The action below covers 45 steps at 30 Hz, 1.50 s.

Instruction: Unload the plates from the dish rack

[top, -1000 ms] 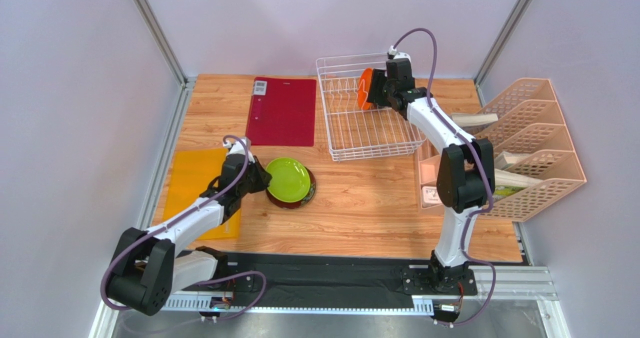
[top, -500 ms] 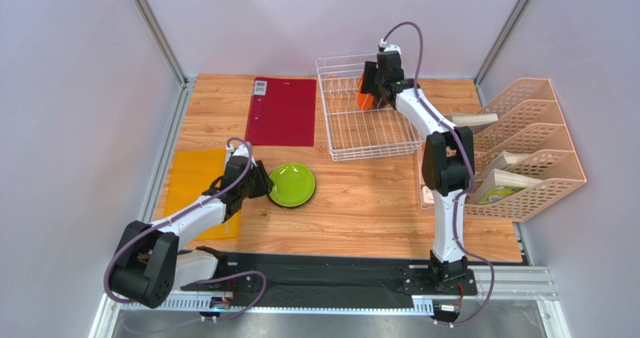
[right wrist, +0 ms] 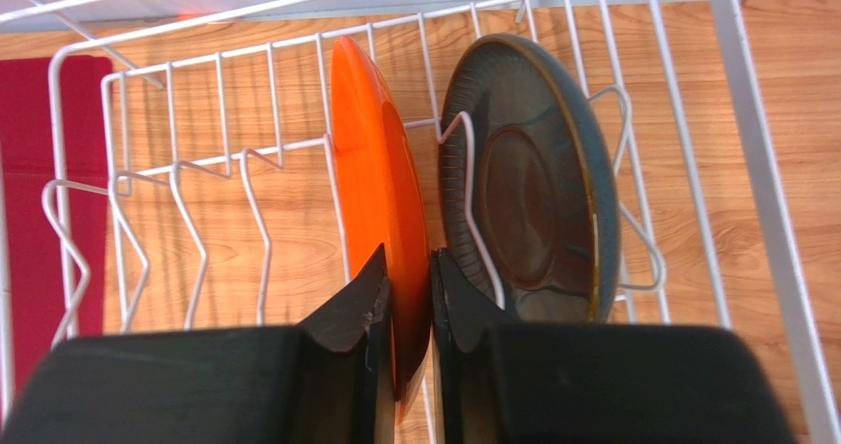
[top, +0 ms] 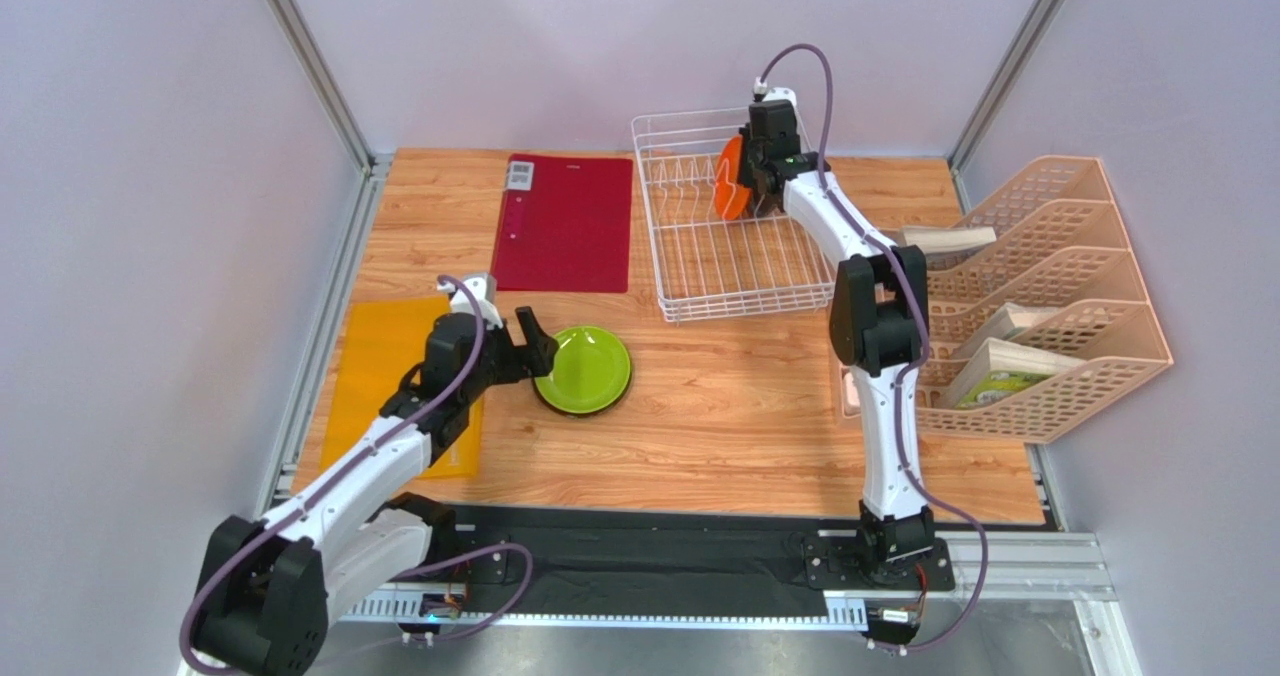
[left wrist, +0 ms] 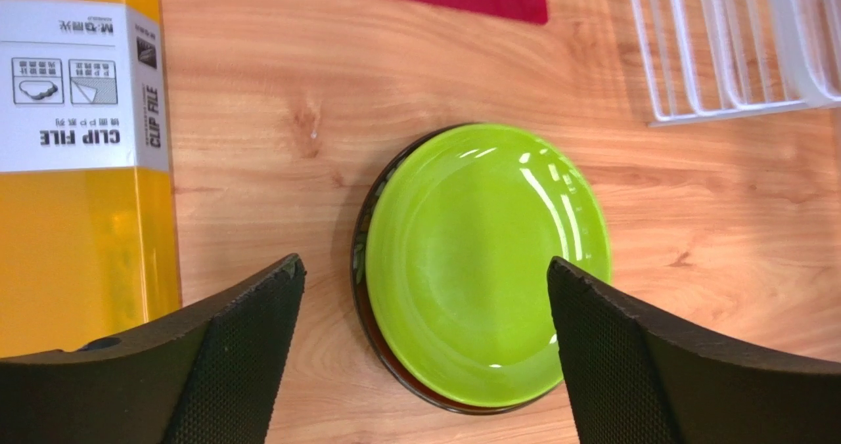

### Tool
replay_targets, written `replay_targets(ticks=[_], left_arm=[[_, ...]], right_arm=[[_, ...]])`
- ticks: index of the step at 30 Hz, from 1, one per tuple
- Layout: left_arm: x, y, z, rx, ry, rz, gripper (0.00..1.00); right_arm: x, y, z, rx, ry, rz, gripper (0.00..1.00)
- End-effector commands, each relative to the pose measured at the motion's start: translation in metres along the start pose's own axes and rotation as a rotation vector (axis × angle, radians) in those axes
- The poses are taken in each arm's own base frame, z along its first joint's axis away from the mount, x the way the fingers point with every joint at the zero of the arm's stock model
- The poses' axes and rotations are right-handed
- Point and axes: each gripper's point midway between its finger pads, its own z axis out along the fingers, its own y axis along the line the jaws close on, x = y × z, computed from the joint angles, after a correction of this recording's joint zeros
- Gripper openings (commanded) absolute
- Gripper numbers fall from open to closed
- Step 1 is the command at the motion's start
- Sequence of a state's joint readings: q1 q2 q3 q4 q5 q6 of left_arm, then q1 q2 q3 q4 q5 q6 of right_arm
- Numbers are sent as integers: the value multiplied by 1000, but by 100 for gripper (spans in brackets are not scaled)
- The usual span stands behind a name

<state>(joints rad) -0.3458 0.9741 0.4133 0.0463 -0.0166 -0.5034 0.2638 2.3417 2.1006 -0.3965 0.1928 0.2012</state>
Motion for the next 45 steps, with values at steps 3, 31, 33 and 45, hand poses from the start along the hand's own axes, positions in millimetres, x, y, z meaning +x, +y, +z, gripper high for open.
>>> replay_targets(ticks=[3,31,33,45], left_arm=[[-25,-16,-11,80,-88,86,100],[-66,-59,15,199,-81,87,100],[-71,-70,15,248,-82,77,100],[-92,-119,18,481,-128,17,100]], right_arm=[[-23,8,-8,-2,-59,-53,0],[-40,19,-200,84,-304,8,0],[-14,34,-212,-56,-243,38,0],[45,116,-251,-607,-44,148,0]])
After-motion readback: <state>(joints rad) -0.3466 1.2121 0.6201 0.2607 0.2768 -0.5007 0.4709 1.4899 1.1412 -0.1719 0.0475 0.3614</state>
